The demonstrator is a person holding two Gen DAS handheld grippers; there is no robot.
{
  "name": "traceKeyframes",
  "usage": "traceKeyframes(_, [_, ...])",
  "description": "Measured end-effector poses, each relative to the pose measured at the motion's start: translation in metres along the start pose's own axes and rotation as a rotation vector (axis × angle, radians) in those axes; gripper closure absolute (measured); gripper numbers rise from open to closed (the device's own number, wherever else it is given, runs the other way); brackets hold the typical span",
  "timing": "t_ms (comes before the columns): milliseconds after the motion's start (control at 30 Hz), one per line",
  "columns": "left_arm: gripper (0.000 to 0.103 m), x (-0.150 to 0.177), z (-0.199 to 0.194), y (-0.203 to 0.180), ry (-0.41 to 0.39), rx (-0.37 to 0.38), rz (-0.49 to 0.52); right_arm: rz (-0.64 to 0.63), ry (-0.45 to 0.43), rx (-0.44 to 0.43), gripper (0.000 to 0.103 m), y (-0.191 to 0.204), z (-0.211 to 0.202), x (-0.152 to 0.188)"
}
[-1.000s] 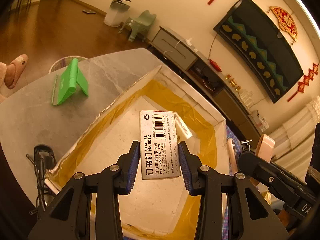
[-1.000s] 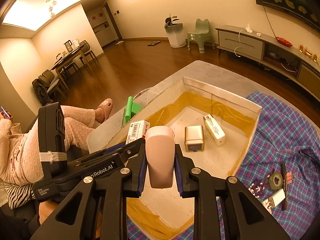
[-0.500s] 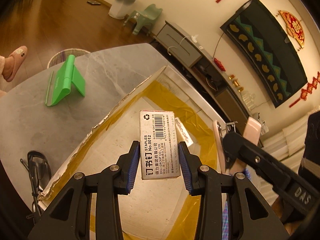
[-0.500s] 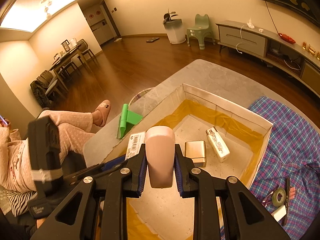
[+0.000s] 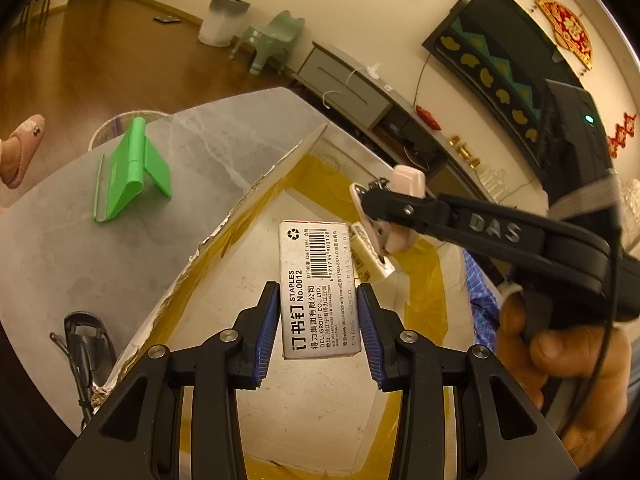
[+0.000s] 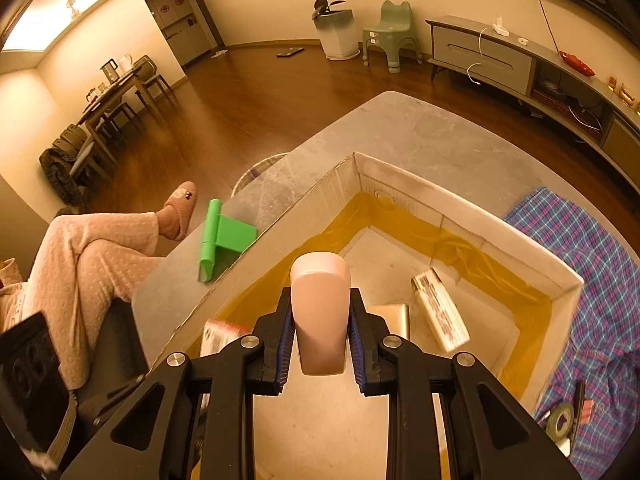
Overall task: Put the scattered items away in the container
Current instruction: 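Move both grippers with staples box and pink stapler over the container interior, then open the left gripper to drop the staples box while the right gripper drops the stapler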
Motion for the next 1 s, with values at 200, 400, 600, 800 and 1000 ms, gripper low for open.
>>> traceKeyframes(200, [0.062,0.0,0.001,-0.002,0.009,0.001,0.014,0.01,0.03,0.026,0.077,-0.008,0.024,-0.014])
traceKeyframes(400, [0.063,0.003,0.01,-0.002,0.046,0.002,0.018,0.015,0.068,0.049,0.077,-0.016,0.047,-0.018])
traceKeyframes(600, [0.062,0.003,0.016,0.0,0.064,-0.014,0.014,0.013,0.095,0.071,0.077,-0.02,0.064,-0.019])
traceKeyframes(800, [0.062,0.003,0.022,0.003,0.079,-0.026,0.009,0.013,0.109,0.094,0.077,-0.023,0.075,-0.022])
traceKeyframes(1000, [0.062,0.003,0.027,0.006,0.097,-0.028,-0.011,0.031,0.111,0.101,0.075,-0.026,0.08,-0.023])
Point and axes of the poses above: each gripper's, at about its wrist camera, not at the fingertips, and z roughly the way its jaws point, y to its left, x to its underside, the point moved 1 cm from there along z, roughly the way its jaws point, and after that the axes turned 2 degrees about -x, right-handed, at the moved point
